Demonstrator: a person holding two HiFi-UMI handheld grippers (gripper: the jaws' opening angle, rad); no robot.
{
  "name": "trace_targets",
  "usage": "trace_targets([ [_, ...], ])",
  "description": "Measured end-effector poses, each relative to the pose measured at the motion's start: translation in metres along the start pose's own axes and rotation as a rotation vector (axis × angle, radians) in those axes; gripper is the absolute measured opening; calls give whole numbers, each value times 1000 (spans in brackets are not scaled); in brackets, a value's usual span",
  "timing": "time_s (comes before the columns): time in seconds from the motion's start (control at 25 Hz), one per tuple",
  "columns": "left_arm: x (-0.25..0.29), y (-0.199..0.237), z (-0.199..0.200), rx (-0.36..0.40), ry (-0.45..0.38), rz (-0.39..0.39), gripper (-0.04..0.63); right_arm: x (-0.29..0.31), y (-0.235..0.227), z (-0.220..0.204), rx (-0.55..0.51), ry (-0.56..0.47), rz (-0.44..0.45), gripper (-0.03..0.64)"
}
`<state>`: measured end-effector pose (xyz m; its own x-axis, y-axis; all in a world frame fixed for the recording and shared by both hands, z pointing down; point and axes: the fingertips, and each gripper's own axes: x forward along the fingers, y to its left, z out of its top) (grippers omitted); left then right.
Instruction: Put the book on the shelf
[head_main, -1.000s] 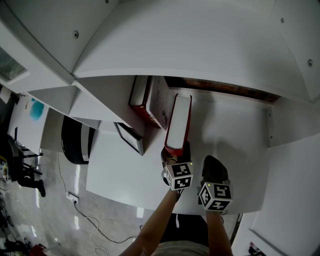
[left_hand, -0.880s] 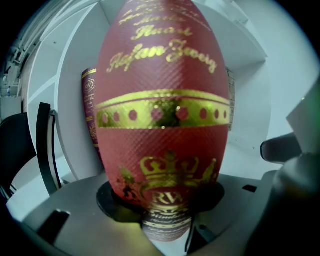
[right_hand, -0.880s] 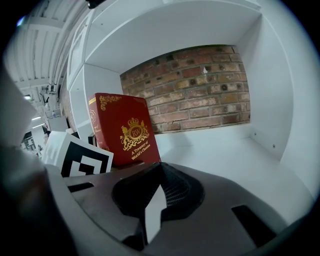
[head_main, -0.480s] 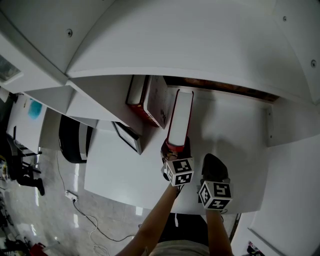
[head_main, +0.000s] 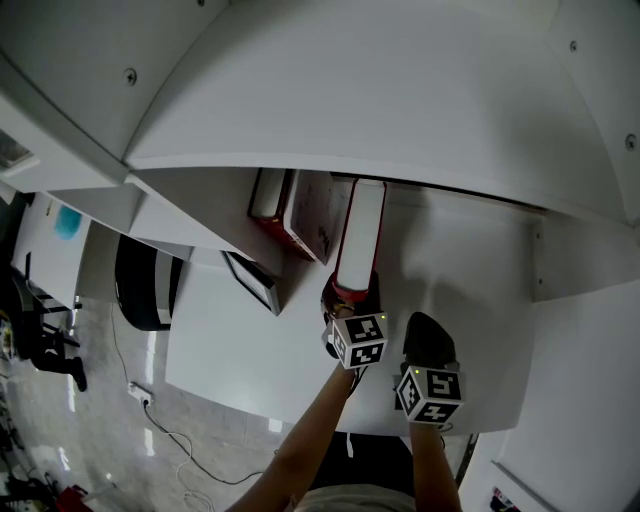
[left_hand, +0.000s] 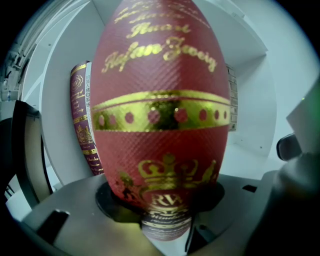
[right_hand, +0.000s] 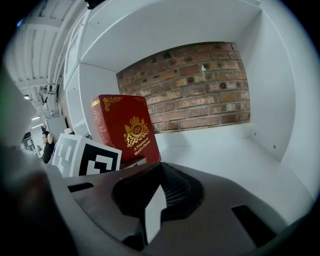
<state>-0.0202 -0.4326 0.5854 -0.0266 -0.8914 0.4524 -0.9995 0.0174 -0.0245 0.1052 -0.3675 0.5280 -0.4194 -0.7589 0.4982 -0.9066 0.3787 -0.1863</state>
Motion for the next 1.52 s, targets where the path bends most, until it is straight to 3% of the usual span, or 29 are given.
trace_targets([
  [0.88, 29, -2, 15, 11, -16, 4, 245, 5, -9, -4, 10, 18, -15, 15],
  [1.52, 20, 1, 24, 36, -61, -12, 287, 8, 1, -10, 21, 32, -3, 16],
])
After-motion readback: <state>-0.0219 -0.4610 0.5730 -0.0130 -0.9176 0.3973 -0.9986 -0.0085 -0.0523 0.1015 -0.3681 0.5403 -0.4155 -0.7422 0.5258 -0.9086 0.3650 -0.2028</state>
